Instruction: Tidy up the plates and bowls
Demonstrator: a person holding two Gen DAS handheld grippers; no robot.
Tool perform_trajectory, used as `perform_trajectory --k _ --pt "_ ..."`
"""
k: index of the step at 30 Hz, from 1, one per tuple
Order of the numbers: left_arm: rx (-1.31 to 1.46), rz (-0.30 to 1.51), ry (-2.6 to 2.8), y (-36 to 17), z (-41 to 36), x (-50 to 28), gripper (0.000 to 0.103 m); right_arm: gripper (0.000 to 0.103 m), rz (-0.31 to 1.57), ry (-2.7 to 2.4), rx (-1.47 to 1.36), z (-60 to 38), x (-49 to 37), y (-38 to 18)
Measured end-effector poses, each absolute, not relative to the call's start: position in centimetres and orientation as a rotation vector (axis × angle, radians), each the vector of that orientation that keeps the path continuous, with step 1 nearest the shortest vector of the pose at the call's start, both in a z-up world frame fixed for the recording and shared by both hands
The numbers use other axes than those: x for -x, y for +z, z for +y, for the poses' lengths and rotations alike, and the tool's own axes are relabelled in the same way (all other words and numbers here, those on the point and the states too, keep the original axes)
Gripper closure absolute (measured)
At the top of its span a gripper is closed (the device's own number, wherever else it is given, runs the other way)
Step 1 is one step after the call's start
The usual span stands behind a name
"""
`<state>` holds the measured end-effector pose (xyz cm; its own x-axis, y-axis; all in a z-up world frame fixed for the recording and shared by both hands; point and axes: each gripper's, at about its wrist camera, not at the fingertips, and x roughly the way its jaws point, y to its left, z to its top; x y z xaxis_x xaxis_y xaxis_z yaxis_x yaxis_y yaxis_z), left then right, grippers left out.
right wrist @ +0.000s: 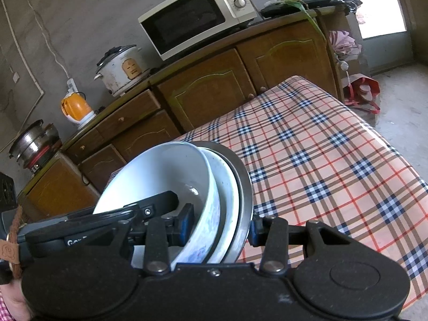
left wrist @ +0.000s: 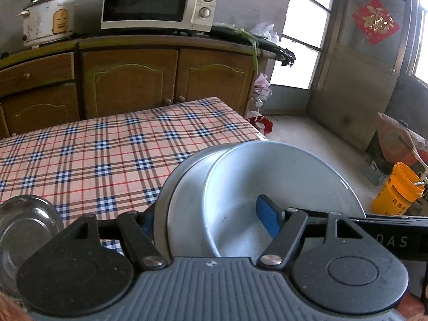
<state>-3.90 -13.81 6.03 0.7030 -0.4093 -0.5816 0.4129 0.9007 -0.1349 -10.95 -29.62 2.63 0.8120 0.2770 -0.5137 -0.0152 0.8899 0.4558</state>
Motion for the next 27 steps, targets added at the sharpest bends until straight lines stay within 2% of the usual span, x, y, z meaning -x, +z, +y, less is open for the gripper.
perform_trajectory --k 27 --pt "0.025 0.634 -0.392 6.9 -10.8 5.7 0.029 0.053 0.621 0.224 -0.413 -26.0 10.7 3.5"
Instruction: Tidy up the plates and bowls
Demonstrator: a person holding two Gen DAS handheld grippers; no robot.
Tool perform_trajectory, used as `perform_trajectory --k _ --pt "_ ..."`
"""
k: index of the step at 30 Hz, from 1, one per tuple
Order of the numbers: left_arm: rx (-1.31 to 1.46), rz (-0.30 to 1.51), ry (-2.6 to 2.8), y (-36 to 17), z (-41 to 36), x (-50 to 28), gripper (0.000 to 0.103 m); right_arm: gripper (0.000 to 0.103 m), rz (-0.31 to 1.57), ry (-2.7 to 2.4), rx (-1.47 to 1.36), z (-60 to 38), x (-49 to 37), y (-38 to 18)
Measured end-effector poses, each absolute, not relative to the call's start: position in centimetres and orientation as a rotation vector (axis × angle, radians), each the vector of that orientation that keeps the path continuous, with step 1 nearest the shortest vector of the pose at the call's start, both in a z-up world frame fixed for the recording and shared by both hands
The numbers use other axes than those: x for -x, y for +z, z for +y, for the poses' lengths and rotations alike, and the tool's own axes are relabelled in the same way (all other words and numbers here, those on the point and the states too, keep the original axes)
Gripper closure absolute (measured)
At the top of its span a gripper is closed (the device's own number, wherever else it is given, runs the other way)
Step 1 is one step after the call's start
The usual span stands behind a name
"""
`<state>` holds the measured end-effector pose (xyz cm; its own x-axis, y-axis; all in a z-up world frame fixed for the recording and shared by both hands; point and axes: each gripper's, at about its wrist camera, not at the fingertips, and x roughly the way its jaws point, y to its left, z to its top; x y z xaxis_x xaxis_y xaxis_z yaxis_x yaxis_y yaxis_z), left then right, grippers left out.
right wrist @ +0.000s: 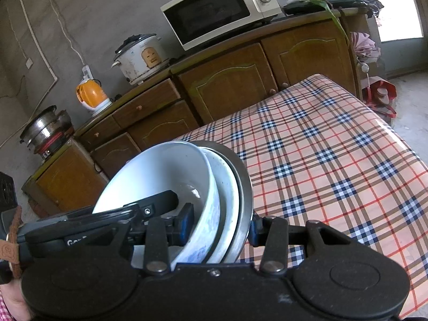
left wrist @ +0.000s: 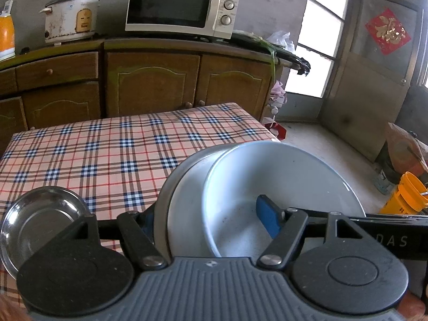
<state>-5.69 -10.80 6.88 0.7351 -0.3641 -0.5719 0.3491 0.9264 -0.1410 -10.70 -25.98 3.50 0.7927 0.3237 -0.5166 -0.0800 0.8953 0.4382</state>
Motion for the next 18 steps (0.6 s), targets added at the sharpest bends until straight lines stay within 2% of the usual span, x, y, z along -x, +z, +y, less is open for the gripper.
perform_trajectory --k 18 --pt "0.041 0.641 -0.347 6.7 -8.6 6.1 0.029 0.053 0.645 0.263 -0.400 -23.7 10.0 3.1"
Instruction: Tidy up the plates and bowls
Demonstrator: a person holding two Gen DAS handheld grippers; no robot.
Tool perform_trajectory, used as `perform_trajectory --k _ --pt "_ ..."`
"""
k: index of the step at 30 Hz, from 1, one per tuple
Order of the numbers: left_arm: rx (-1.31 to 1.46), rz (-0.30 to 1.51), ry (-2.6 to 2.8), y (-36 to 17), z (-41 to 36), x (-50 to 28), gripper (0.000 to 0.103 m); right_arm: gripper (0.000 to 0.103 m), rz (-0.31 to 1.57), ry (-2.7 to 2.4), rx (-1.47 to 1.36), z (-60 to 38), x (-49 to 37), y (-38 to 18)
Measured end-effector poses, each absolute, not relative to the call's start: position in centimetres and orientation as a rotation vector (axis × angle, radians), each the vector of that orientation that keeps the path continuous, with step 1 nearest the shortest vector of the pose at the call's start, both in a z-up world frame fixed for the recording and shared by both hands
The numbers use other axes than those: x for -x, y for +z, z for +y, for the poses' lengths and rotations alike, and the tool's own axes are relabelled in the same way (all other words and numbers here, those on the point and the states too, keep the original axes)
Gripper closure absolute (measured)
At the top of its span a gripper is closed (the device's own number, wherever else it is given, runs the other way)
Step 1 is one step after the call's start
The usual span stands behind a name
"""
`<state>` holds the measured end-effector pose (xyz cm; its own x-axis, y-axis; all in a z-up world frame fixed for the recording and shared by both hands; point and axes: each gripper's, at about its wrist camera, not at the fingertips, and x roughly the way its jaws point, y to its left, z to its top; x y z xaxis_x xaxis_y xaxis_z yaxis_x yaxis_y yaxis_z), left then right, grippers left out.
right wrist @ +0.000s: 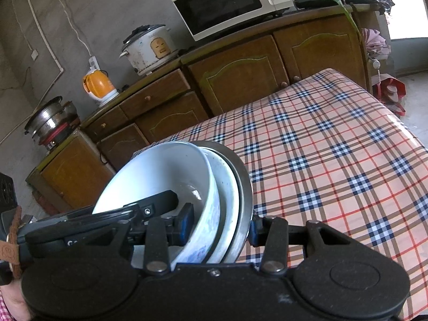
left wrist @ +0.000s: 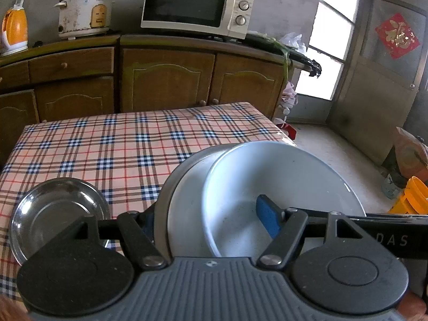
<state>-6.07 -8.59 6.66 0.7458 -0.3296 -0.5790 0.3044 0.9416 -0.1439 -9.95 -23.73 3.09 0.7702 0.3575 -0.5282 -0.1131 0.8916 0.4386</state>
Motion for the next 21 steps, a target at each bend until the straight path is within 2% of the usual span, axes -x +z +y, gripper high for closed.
perform_trajectory --k 21 --pt "0.071 0.652 -0.301 5.9 -5.9 6.0 0.029 0.053 0.672 0.304 -0.376 -21.1 8.9 2.3"
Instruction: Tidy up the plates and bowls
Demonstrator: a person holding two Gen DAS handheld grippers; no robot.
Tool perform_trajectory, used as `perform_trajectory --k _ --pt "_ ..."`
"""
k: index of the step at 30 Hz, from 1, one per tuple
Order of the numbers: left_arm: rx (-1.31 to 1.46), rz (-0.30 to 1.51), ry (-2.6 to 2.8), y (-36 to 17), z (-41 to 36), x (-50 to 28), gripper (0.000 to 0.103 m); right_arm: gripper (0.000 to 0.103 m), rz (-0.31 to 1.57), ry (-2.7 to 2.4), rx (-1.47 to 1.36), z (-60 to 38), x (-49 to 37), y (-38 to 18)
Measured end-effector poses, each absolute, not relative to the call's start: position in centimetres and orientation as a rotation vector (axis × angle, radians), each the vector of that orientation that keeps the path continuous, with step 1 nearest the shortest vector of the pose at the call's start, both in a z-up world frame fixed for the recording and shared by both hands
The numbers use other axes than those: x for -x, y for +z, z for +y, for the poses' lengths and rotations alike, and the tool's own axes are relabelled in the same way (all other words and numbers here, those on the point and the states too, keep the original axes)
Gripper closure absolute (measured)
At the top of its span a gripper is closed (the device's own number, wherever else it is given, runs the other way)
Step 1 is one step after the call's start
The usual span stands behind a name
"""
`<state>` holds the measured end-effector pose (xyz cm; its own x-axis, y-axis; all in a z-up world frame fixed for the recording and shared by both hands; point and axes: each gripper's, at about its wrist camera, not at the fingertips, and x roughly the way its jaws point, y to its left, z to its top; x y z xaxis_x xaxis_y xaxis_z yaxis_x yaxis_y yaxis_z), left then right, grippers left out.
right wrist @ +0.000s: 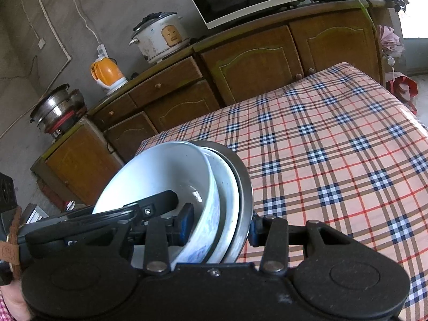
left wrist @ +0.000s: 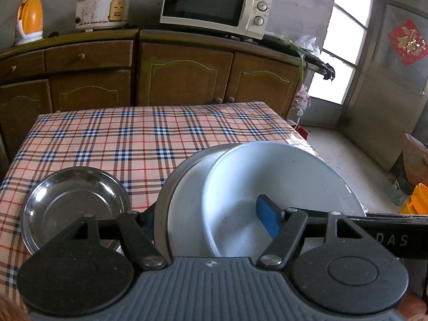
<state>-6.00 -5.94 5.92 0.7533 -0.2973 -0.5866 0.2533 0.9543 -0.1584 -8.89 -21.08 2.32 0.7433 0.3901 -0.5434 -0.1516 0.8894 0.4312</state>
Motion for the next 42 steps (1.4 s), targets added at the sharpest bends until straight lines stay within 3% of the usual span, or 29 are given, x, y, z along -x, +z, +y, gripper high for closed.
perform_trajectory --k 42 --pt "0.119 0.636 -0.192 6.5 0.1 7.0 0.029 0.053 0.683 0.411 -0.315 -14.0 7.3 2.8"
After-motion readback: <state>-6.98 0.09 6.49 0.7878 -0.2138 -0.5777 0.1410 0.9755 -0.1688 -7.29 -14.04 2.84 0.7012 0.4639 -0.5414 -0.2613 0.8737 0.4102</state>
